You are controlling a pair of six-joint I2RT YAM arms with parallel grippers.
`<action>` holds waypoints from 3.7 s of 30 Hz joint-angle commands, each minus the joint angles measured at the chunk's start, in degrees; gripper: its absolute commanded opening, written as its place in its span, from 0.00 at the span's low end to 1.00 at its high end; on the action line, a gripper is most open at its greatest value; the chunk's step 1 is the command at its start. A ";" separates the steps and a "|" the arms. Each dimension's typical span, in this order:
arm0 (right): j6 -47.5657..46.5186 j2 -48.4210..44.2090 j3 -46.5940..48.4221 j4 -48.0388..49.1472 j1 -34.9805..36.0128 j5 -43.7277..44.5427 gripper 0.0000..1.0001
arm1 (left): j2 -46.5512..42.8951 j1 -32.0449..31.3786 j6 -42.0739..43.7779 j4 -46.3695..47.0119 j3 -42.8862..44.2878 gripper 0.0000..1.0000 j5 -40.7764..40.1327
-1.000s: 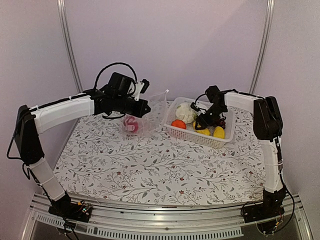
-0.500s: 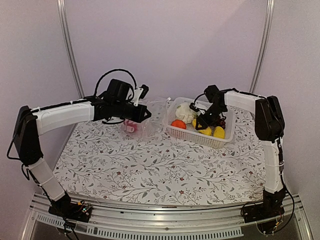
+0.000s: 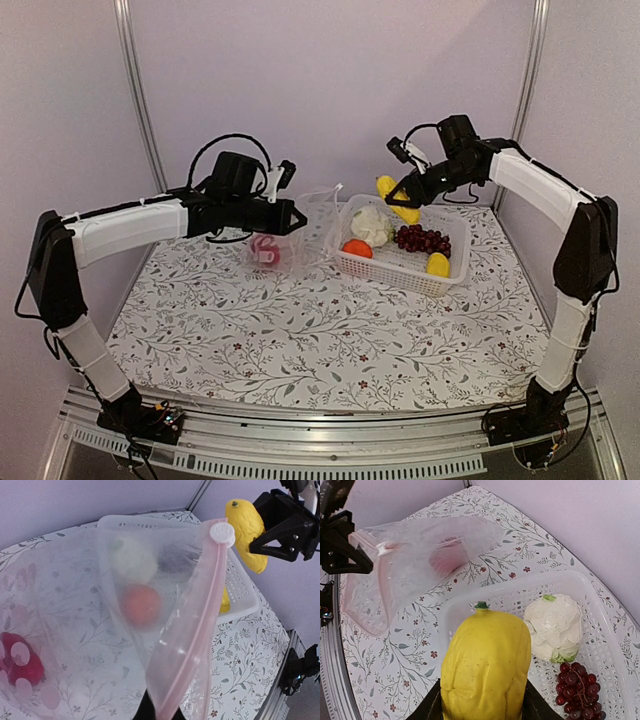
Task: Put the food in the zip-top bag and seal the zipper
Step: Place the fake fruit in the zipper food storage bag, then adjust the zipper food storage bag at the center of the board.
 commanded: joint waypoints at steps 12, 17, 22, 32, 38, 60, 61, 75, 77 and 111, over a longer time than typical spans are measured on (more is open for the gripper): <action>11.24 -12.03 1.32 17.62 3.37 -26.46 0.36 | 2.08 -1.49 -13.02 1.46 9.83 0.00 4.51; 14.29 -12.54 1.74 22.61 5.83 -27.10 0.35 | 2.00 -3.33 -15.13 0.43 13.26 0.00 5.49; 18.06 -11.60 4.39 25.44 7.77 -28.82 0.35 | 1.99 -4.60 -17.49 -0.40 15.98 0.00 6.63; 20.68 -8.90 6.18 30.32 10.89 -26.57 0.35 | 1.78 -6.10 -20.28 -0.52 17.23 0.00 9.57; 23.83 -6.10 6.18 34.57 11.07 -23.89 0.36 | 0.97 -6.73 -20.22 -0.56 16.98 0.00 10.35; 16.73 -8.24 -1.79 32.36 11.18 -18.23 0.72 | -3.16 -5.00 -18.38 -1.62 12.81 0.00 6.54; 16.48 -9.04 -1.67 31.51 11.14 -18.39 0.72 | -3.37 -4.32 -17.97 -2.41 12.75 0.00 5.97; 10.62 -19.75 -16.62 25.54 0.61 -8.69 0.88 | -2.75 3.60 2.41 -35.16 23.98 0.00 -12.94; 9.17 -21.11 -20.10 25.51 -0.13 -2.58 0.98 | -1.94 3.60 5.11 -35.61 23.78 0.00 -15.24; 3.78 -0.30 -22.21 6.68 -3.44 28.18 0.71 | -3.22 -1.60 3.00 -10.46 1.94 0.01 1.65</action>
